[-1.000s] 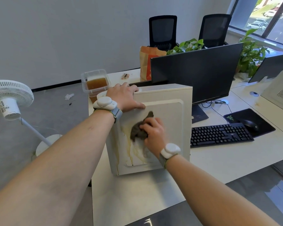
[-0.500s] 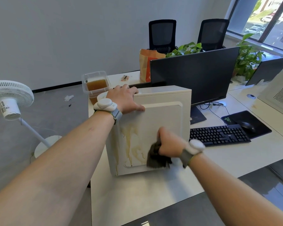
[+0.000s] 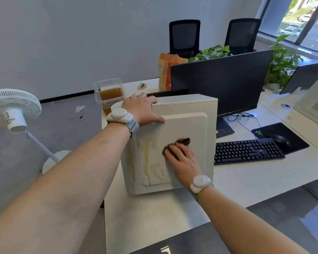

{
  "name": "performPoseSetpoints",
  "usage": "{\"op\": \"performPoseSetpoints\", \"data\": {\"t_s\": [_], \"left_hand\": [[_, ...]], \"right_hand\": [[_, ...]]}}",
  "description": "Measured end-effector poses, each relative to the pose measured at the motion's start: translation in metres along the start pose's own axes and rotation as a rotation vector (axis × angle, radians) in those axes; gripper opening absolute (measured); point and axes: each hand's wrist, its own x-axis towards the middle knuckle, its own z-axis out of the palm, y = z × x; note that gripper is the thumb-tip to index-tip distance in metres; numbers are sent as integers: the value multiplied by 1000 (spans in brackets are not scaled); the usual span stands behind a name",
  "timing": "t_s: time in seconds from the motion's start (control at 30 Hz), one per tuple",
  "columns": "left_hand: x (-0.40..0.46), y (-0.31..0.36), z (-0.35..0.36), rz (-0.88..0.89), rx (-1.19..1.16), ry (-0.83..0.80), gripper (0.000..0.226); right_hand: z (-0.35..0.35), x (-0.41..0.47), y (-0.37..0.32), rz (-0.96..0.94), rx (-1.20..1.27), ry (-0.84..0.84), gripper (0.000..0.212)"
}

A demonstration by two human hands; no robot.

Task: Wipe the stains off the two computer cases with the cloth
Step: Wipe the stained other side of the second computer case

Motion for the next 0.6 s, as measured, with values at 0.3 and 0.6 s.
{"op": "performPoseSetpoints", "data": {"t_s": [0.3,0.6], "left_hand": [[0,-1,1,9,7,-26,91],[7,-7,-3,15,-23,-109,68]], "right_hand": [[-22,1,24,-176,87,31,41],[-10,38,-5,-224,-44,-20,61]]}}
